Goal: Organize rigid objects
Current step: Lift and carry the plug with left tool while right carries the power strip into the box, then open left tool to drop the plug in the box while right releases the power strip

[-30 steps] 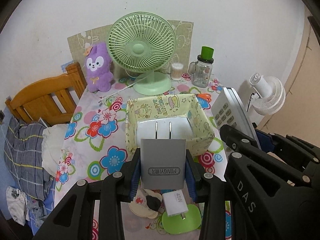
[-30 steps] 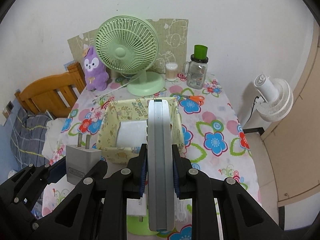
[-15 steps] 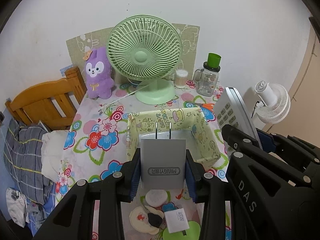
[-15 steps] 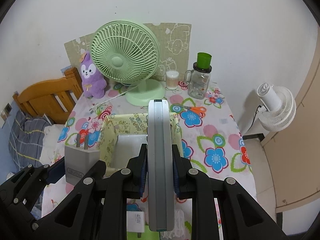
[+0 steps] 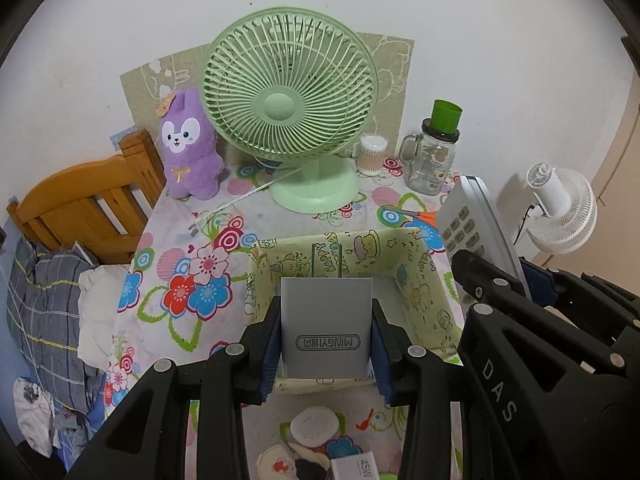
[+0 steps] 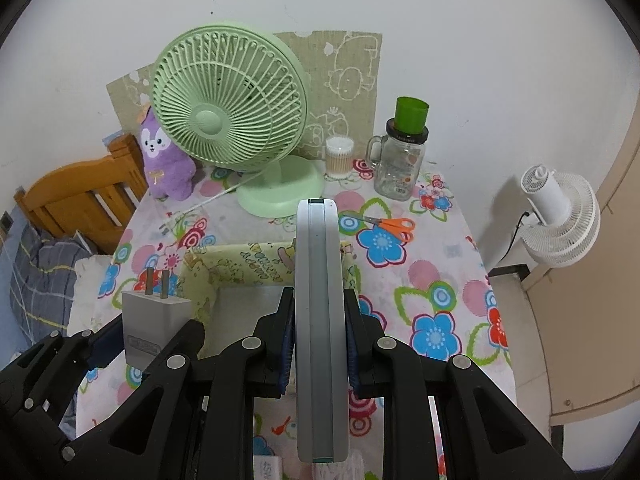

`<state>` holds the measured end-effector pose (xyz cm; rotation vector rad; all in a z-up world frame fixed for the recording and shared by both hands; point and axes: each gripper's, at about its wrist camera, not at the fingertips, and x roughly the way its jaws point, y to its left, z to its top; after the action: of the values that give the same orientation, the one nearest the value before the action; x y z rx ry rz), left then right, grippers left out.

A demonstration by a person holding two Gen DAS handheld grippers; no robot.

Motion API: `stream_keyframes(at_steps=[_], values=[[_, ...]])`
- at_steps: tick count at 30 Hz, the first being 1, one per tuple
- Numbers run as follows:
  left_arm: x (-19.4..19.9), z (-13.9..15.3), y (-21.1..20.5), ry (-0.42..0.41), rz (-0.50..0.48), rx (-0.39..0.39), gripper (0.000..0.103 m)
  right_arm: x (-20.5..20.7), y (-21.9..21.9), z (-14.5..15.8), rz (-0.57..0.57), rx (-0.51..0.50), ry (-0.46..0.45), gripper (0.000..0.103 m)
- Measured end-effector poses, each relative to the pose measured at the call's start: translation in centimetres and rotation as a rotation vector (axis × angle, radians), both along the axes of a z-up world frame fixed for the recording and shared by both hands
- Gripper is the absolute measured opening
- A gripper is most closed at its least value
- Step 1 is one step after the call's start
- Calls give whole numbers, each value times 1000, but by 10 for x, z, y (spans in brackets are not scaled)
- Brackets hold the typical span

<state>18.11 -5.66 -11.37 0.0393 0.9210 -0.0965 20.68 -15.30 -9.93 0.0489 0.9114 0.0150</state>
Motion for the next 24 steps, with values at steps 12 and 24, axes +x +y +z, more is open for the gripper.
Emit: stream_keyframes(at_steps=[12,24], values=[[40,-33,-5,47,28,23,40,46,0,-40,-15,1,63,25],[64,-76,-9,141,60,20,40,72,-4,-87,-18,-8,152,25]])
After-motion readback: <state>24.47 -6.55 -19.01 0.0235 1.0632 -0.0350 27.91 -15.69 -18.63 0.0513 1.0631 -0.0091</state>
